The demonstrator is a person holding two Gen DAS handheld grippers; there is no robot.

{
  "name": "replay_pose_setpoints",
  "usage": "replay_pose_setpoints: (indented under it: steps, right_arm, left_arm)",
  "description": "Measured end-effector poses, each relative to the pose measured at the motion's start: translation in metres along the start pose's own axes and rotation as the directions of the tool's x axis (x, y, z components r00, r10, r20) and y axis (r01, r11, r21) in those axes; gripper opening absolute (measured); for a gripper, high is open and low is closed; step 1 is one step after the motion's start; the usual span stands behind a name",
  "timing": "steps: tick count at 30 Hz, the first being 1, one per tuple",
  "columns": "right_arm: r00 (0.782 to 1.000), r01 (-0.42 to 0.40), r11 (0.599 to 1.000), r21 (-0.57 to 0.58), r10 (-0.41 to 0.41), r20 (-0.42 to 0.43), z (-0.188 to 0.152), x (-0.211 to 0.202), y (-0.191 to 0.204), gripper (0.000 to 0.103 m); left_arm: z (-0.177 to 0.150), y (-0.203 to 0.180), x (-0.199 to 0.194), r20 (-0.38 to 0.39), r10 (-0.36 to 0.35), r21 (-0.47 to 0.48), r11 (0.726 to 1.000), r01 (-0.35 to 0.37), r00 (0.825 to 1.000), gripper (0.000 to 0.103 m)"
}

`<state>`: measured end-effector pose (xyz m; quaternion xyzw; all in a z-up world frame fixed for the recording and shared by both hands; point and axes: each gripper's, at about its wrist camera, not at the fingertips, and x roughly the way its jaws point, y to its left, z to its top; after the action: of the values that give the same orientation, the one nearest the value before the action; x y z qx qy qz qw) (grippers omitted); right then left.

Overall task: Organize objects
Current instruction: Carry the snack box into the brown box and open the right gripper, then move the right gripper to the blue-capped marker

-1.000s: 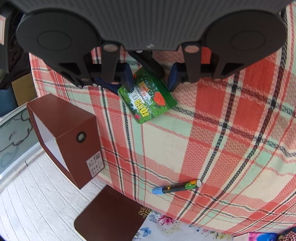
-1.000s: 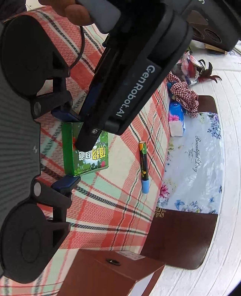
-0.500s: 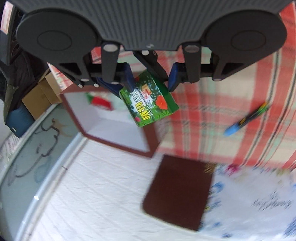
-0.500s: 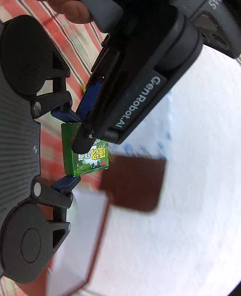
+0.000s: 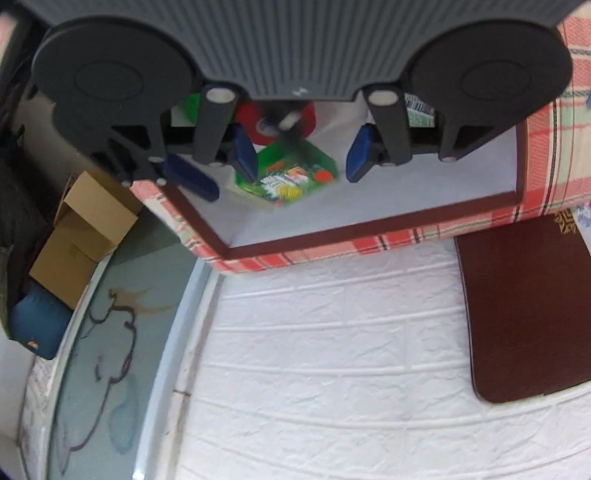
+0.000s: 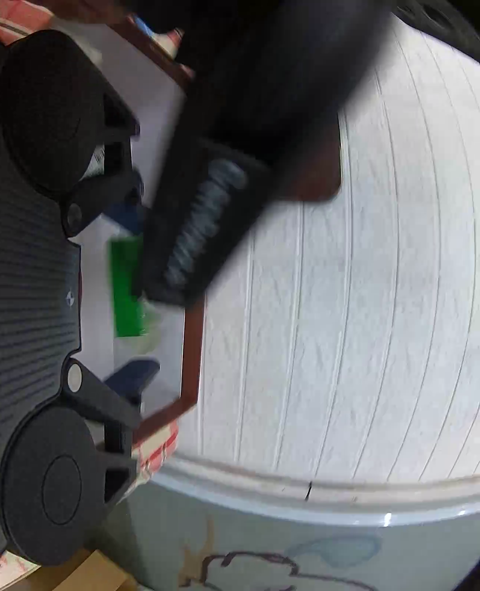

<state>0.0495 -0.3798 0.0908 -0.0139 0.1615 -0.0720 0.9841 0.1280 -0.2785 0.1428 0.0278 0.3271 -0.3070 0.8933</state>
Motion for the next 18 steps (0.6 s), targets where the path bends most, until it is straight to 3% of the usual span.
replay_pose_setpoints:
  steps: [3,10,18]
  right_arm:
    - [0.998,-0.019,0.999,0.027,0.017,0.068,-0.008,-0.022,-0.009,0.077]
    - [0.997,-0.037,0.997,0.067,0.033,0.066,-0.039,-0.065,0.003,0.076]
    - [0.994,-0.057,0.989,0.138,0.043,0.101,-0.056,-0.100,0.038,0.077]
  left_arm:
    - [-0.017,0.003,-0.014,0.021,-0.024,0.014,1.000,0.024,0.999,0.061]
    - [-0.056,0.003,-0.042,0.018,-0.024,0.012,1.000,0.023,1.000,0.060]
    - [-0.093,0.028,-0.115,0.125,-0.019,0.005,1.000,0.019,0.992,0.060]
